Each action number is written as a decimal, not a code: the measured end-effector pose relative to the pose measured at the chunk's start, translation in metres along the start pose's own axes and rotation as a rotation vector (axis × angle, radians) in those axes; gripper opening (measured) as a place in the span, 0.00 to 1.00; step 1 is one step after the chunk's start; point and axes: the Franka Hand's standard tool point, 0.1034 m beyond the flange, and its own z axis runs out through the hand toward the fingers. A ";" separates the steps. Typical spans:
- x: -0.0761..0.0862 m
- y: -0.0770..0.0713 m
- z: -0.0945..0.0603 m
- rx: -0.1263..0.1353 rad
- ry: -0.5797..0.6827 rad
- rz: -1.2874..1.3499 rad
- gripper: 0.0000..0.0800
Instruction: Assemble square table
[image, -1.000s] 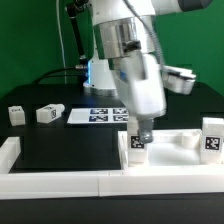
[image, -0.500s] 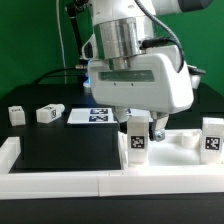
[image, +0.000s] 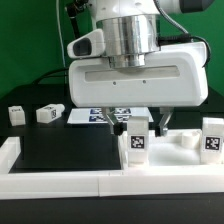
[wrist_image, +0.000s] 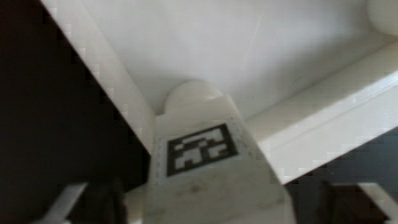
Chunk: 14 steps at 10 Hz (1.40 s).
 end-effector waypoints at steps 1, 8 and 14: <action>0.000 0.000 0.000 0.000 0.000 -0.001 0.48; 0.001 0.005 0.002 0.049 -0.049 1.032 0.36; -0.003 0.001 0.002 0.052 -0.048 0.857 0.60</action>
Offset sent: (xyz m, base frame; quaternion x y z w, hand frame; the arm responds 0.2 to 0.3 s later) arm 0.0000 0.0000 0.0000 0.0000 0.0000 0.2571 0.9664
